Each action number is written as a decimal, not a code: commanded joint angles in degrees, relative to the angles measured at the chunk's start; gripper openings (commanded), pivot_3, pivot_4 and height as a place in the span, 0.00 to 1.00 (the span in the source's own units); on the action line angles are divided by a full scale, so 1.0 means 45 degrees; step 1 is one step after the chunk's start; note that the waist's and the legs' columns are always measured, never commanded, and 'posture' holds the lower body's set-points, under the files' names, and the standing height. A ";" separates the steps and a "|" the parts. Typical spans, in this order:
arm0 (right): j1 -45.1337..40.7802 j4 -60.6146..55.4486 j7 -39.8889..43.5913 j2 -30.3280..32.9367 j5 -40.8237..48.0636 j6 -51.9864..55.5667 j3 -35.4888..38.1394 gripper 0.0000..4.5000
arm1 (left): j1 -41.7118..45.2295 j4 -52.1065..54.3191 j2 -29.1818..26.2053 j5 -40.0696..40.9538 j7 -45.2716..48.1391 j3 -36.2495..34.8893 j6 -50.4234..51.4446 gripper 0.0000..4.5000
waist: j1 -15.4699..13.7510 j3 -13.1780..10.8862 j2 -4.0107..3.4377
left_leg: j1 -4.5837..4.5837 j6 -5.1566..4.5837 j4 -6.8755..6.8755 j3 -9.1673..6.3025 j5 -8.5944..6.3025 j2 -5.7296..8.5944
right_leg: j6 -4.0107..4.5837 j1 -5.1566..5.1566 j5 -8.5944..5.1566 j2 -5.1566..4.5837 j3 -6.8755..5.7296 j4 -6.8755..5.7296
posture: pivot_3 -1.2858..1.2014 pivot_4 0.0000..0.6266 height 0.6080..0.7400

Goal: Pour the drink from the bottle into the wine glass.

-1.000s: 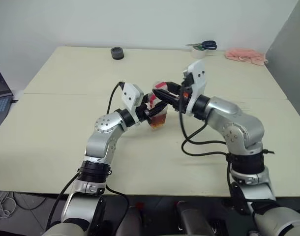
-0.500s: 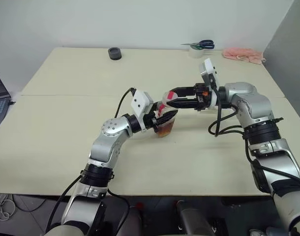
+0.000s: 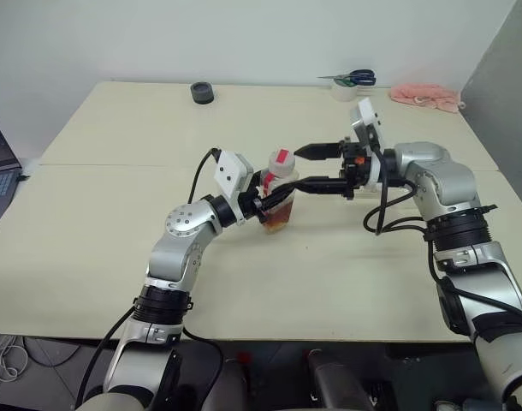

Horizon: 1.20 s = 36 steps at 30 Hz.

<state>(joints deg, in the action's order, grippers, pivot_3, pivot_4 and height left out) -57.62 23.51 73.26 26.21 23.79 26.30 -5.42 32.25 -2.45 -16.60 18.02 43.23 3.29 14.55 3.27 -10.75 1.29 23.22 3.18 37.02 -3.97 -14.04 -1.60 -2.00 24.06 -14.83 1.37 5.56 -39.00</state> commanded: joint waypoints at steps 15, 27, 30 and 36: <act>0.2369 -1.0633 -0.9721 -0.1179 -0.0268 0.6816 0.0401 1.00 | 0.0839 -0.0360 0.0636 0.0197 0.0243 -0.0113 -0.0674 0.42 | -0.0046 0.0000 -0.0001 | 0.0018 0.0030 0.0007 -0.0023 0.0018 0.0007 | -0.0002 0.0003 -0.0001 0.0000 -0.0010 -0.0006 | 0.52 0.24 1.00; 0.2632 -1.2053 -1.3886 -0.3753 -0.1028 0.9310 0.0690 1.00 | 0.1282 -0.1115 0.0870 0.0128 0.0658 -0.0089 -0.1102 0.42 | -0.0004 0.0001 -0.0002 | 0.0021 0.0040 -0.0008 -0.0025 0.0030 0.0003 | -0.0002 0.0010 -0.0001 0.0010 -0.0009 -0.0003 | 0.52 0.24 1.00; 0.2646 -1.2143 -1.4150 -0.4030 -0.0983 0.9522 0.0817 1.00 | 0.1258 -0.1105 0.0869 0.0112 0.0657 -0.0069 -0.1122 0.42 | -0.0004 0.0001 -0.0002 | 0.0021 0.0040 -0.0007 -0.0029 0.0030 0.0002 | -0.0002 0.0009 -0.0001 0.0012 -0.0013 -0.0004 | 0.52 0.24 1.00; 0.2635 -1.2369 -1.4697 -0.4579 -0.0986 0.9856 0.1085 0.92 | 0.1139 -0.0992 0.0812 0.0116 0.0633 -0.0073 -0.1111 0.42 | 0.0001 0.0001 -0.0002 | 0.0020 0.0040 -0.0005 -0.0029 0.0031 0.0002 | -0.0002 0.0009 -0.0001 0.0012 -0.0013 -0.0006 | 0.52 0.24 1.00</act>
<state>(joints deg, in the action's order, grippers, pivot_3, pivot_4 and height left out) -45.44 -29.31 8.02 6.09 19.16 70.63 -1.65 36.45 -9.17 -13.08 17.91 45.75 3.16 10.84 3.27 -10.74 1.29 23.31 3.36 36.99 -4.10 -13.91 -1.59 -2.00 24.10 -14.83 1.43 5.50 -39.03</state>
